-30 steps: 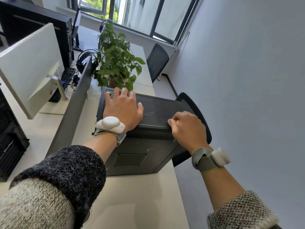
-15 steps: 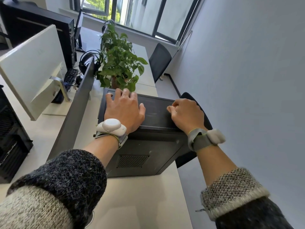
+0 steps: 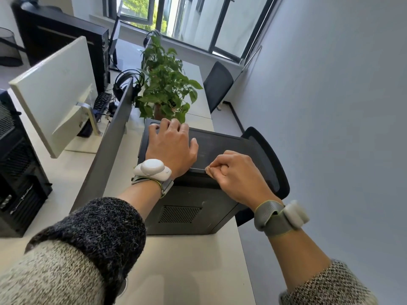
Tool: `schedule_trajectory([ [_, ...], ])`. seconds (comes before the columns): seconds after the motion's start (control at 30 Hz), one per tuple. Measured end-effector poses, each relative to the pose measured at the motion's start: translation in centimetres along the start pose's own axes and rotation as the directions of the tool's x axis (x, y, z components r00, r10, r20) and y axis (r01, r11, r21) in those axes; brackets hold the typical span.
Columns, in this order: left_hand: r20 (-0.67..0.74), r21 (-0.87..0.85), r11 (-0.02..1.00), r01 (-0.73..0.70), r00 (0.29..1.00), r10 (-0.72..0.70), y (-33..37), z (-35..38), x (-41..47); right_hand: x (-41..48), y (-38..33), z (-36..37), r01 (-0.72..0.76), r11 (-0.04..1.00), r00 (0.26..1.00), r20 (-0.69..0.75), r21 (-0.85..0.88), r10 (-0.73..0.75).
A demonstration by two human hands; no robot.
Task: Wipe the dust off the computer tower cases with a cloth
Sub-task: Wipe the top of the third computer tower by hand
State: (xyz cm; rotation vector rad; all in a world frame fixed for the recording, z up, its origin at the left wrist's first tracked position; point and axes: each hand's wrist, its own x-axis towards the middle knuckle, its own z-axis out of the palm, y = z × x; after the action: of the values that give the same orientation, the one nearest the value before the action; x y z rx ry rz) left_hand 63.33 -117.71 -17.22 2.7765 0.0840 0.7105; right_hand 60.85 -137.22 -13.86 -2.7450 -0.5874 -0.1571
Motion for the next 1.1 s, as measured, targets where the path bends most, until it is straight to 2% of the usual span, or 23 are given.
schedule_trajectory([
  [0.13, -0.056, -0.165, 0.986, -0.003, 0.998, -0.007, -0.8, -1.0, 0.3, 0.7, -0.2, -0.7, -0.061, 0.998, 0.996, 0.061, 0.032, 0.059],
  [0.3, -0.049, -0.008, 0.998, 0.067, 0.997, -0.067, -3.2, -1.7, 1.0, 1.9, -0.8, -0.4, -0.134, 0.989, 0.989, 0.063, -0.056, 0.138],
  [0.5, -0.046, -0.008, 1.000, 0.003, 0.999, -0.003, -3.3, -0.9, 0.5, 6.8, -0.8, 0.0, -0.231, 0.968, 0.969, 0.061, -0.095, 0.237],
  [0.63, -0.038, 0.034, 0.999, 0.042, 0.998, -0.040, -3.6, -0.9, 0.5, 11.7, -0.2, 0.5, -0.284, 0.952, 0.956, 0.050, -0.113, 0.291],
  [0.87, -0.036, 0.080, 0.997, 0.016, 0.999, -0.013, -3.3, -0.9, 0.3, 16.4, 0.8, 2.1, -0.304, 0.940, 0.950, 0.026, -0.158, 0.311],
  [1.1, -0.018, 0.081, 0.997, 0.009, 1.000, -0.008, -3.1, -1.0, 0.1, 14.0, 0.7, 2.2, -0.261, 0.955, 0.965, -0.043, -0.137, 0.258],
])
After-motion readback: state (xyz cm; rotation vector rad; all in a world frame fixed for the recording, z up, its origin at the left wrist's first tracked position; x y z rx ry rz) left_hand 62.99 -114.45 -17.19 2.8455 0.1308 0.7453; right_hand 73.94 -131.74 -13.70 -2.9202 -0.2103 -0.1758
